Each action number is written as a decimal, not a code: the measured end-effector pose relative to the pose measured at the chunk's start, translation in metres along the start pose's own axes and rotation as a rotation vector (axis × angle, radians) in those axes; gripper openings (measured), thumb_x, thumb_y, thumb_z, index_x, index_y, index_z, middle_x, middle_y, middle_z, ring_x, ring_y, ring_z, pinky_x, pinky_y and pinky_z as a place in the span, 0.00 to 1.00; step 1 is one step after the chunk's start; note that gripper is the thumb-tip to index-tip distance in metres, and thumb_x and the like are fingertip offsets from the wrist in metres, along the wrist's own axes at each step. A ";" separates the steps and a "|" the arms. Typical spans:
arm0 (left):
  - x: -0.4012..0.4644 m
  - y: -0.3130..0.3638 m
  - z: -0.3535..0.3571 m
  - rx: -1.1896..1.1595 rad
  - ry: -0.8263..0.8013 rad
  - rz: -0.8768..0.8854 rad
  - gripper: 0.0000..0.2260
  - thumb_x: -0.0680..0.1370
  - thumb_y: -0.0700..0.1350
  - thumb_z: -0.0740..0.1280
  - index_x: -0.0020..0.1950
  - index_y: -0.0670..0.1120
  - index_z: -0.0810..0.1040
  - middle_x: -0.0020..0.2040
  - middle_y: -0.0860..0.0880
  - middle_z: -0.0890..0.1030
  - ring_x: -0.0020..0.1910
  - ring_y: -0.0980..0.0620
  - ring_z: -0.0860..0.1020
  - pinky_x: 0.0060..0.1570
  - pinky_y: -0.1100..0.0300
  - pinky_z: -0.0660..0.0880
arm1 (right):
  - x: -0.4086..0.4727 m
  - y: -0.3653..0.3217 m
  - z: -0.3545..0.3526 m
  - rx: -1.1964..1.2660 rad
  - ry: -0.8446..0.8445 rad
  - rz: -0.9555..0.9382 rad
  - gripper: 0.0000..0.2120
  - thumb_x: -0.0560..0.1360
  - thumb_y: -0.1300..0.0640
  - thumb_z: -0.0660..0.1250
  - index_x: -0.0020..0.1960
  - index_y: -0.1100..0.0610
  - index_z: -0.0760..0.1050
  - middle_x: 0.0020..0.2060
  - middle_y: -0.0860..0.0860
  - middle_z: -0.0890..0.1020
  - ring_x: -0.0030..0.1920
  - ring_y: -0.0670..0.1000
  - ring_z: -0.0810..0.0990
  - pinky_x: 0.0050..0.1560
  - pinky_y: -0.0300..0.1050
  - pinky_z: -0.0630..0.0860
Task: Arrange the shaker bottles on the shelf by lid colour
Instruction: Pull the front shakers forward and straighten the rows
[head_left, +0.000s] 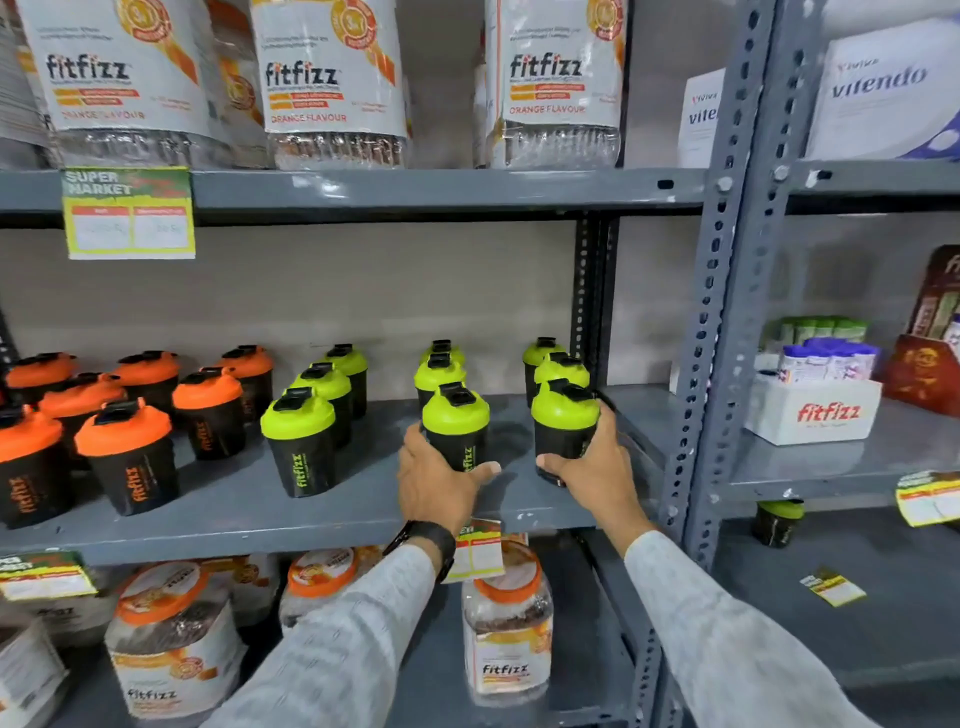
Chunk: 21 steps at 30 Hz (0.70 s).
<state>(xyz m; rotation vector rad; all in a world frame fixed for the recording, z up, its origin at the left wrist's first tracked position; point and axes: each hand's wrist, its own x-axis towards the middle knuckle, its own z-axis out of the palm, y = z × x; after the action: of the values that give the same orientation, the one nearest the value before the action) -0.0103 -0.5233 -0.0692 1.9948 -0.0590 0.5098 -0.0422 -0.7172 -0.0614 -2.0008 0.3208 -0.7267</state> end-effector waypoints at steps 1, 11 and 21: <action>-0.001 0.001 0.002 -0.002 0.015 0.001 0.45 0.61 0.56 0.84 0.70 0.45 0.66 0.65 0.42 0.77 0.63 0.38 0.77 0.56 0.47 0.76 | 0.000 0.001 -0.001 -0.009 0.009 -0.007 0.52 0.62 0.50 0.85 0.79 0.47 0.60 0.67 0.57 0.81 0.66 0.62 0.79 0.64 0.60 0.78; -0.007 -0.002 -0.008 0.009 0.018 0.037 0.32 0.67 0.52 0.81 0.67 0.51 0.71 0.58 0.48 0.84 0.56 0.42 0.81 0.54 0.48 0.78 | -0.008 0.008 -0.011 -0.099 0.181 -0.022 0.50 0.66 0.51 0.84 0.80 0.55 0.59 0.64 0.61 0.82 0.64 0.65 0.80 0.63 0.58 0.75; -0.010 -0.003 -0.011 0.015 0.021 0.039 0.31 0.69 0.49 0.80 0.68 0.51 0.71 0.58 0.47 0.83 0.56 0.42 0.80 0.57 0.45 0.78 | -0.012 0.002 -0.007 -0.113 0.151 -0.018 0.52 0.69 0.51 0.82 0.83 0.57 0.54 0.67 0.61 0.79 0.65 0.66 0.80 0.63 0.61 0.77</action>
<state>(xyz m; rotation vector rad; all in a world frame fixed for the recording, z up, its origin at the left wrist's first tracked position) -0.0220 -0.5135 -0.0714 2.0062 -0.0813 0.5575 -0.0561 -0.7170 -0.0646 -2.0616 0.4416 -0.8910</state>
